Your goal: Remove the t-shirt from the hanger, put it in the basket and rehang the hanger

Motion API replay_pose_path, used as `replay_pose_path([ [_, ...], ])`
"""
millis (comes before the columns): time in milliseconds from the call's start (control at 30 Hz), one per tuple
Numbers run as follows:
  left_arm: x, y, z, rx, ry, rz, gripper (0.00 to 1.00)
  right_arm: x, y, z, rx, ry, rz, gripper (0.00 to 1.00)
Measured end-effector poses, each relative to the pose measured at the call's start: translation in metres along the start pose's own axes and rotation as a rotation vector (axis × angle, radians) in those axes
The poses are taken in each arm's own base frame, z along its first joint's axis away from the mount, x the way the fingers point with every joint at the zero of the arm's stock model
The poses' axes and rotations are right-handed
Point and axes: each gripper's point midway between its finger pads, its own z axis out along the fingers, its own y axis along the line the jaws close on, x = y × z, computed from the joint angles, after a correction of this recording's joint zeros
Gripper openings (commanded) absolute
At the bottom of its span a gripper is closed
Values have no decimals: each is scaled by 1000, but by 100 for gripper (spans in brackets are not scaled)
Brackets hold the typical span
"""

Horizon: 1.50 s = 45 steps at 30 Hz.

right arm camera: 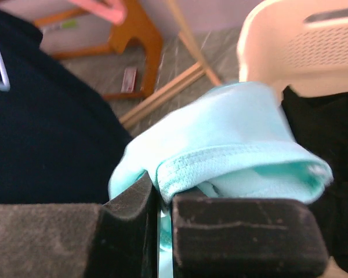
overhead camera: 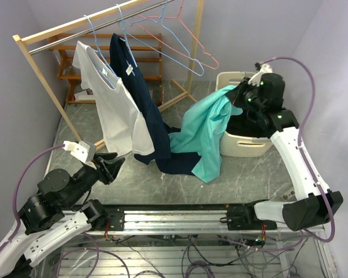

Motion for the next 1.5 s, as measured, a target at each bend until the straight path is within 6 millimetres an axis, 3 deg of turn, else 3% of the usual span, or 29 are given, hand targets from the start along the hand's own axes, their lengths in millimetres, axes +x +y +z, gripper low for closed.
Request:
replay_pose_path([
  [100, 0, 0, 0, 0, 0, 0, 49, -31, -17, -12, 40, -66, 46, 0],
  [267, 0, 0, 0, 0, 1, 0, 49, -75, -27, -30, 72, -170, 111, 0],
  [633, 3, -1, 3, -2, 17, 5, 49, -284, -13, -85, 128, -629, 107, 0],
  [700, 3, -1, 3, -1, 17, 5, 49, -306, -17, -97, 156, -704, 108, 0],
  [767, 3, -1, 3, 0, 18, 5, 49, -314, -28, -109, 210, -749, 120, 0],
  [1000, 3, -1, 4, 1, 19, 5, 49, -309, -53, -137, 360, -808, 121, 0],
  [1167, 4, -1, 5, 1, 26, 7, 49, -290, -73, -120, 420, -752, 106, 1],
  [1233, 5, -2, 5, 1, 27, 7, 51, -272, -84, -103, 432, -692, 98, 32],
  [1267, 5, -2, 5, 1, 27, 7, 53, -254, -91, -88, 430, -635, 91, 53],
  [1333, 5, -2, 5, 1, 27, 7, 55, -214, -104, -59, 420, -510, 89, 65],
  [1400, 4, -2, 5, 1, 26, 7, 56, -170, -113, -31, 390, -381, 94, 70],
  [1500, 4, -1, 4, 2, 21, 5, 56, -83, -123, 6, 317, -142, 133, 68],
])
